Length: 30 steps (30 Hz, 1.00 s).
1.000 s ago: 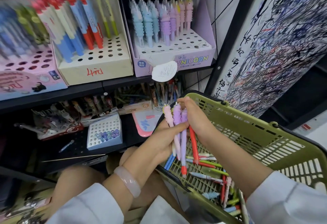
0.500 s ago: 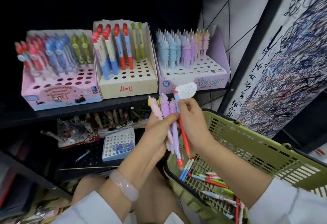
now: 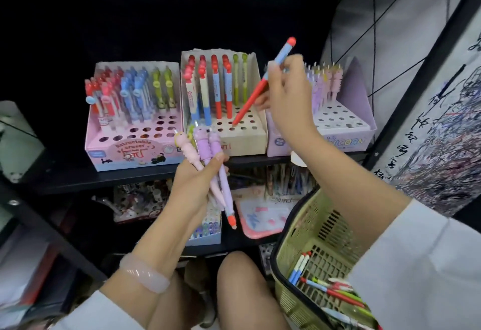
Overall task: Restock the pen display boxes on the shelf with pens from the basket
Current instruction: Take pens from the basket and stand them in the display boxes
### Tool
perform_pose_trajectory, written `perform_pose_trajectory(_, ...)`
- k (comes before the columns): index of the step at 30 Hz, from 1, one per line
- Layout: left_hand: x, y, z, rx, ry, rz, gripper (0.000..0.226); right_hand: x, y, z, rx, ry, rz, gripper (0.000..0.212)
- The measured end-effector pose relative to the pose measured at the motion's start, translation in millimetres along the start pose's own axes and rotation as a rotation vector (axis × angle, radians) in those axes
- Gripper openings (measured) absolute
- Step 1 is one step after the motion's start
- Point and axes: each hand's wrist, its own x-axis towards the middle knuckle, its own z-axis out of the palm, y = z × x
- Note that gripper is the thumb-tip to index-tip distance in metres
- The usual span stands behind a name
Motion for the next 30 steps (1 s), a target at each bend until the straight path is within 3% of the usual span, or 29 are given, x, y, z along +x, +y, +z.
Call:
perform_pose_trajectory(5, 5.7, -1.9, -17.3, -0.024, 0.073, -0.036, 0.022, 23.9, 13.9, 39.0, -0.204, -0.106, -0.072, 0.015)
perform_pose_trajectory(10, 6.2, -1.7, -21.8, -0.099, 0.015, -0.016, 0.007, 24.5, 26.6, 57.6, -0.395, -0.286, -0.090, 0.023)
perform_pose_trajectory(16, 11.6, 3.3, -22.1, -0.044, 0.050, -0.002, 0.014, 14.2, 28.9, 62.5, -0.536, -0.397, -0.058, 0.025)
perform_pose_trajectory(20, 11.2, 4.6, -14.7, -0.065, 0.025, 0.032, 0.009, -7.9, 28.3, 43.0, -0.315, -0.270, 0.032, 0.022)
perform_pose_trajectory(23, 10.7, 5.7, -2.4, -0.088, -0.030, 0.049, 0.004, -28.2, 25.5, 25.2, -0.116, -0.517, 0.224, 0.024)
perform_pose_trajectory(25, 9.4, 5.7, 10.4, -0.096, -0.061, 0.054, 0.003, -35.1, 27.3, 12.9, -0.034, -0.585, 0.338, 0.026)
perform_pose_trajectory(30, 8.1, 2.5, 43.8, -0.134, -0.108, 0.023, 0.006, -31.0, 33.1, -17.4, 0.127, -0.449, 0.417, 0.018)
